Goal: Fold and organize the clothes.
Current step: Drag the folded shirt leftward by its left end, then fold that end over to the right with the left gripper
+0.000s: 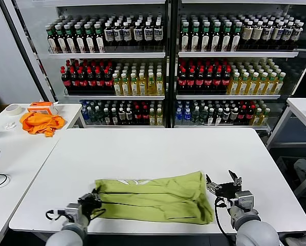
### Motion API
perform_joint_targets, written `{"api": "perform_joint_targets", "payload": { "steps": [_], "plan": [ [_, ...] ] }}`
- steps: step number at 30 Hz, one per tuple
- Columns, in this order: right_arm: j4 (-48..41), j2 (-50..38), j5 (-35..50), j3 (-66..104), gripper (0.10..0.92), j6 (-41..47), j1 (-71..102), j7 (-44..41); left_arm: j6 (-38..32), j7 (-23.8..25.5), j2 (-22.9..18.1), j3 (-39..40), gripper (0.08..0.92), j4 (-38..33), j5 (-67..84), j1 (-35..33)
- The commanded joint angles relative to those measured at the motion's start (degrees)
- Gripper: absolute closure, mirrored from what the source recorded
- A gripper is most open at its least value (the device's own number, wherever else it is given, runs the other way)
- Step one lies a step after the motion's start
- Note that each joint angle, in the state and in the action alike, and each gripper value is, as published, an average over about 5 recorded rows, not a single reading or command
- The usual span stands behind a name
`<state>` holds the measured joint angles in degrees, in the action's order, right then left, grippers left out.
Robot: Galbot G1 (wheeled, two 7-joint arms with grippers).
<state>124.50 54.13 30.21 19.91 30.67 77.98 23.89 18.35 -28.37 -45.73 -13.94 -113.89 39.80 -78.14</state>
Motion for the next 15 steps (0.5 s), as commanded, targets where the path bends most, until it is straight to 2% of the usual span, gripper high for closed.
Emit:
{"api": "perform_joint_targets", "payload": {
  "steps": [1,5,9,12,15],
  "plan": [
    [-0.07,0.0,0.05,0.02,0.203,-0.02,-0.07,-0.05,3.48,-0.25,11.87,-14.95,0.907,-1.12,1.08,-5.54],
    [-0.13,0.0,0.15,-0.23,0.203,-0.05,-0.54,-0.13,5.89,-0.1,16.33,-22.92,0.907,0.5,1.67,-10.42],
    [0.09,-0.06,0.37,-0.35,0.203,-0.05,-1.12,-0.14,7.37,-0.03,18.5,-27.39,0.907,2.08,2.55,-12.19],
    [0.49,-0.3,0.51,-0.3,0.203,-0.01,-1.15,-0.13,7.25,-0.77,17.35,-25.66,0.907,1.31,6.98,-9.35],
    [1.1,-1.03,0.87,0.36,0.203,0.09,-0.63,-0.09,7.52,-0.91,13.77,-22.2,0.907,-3.89,10.34,-7.04]
  ]
}}
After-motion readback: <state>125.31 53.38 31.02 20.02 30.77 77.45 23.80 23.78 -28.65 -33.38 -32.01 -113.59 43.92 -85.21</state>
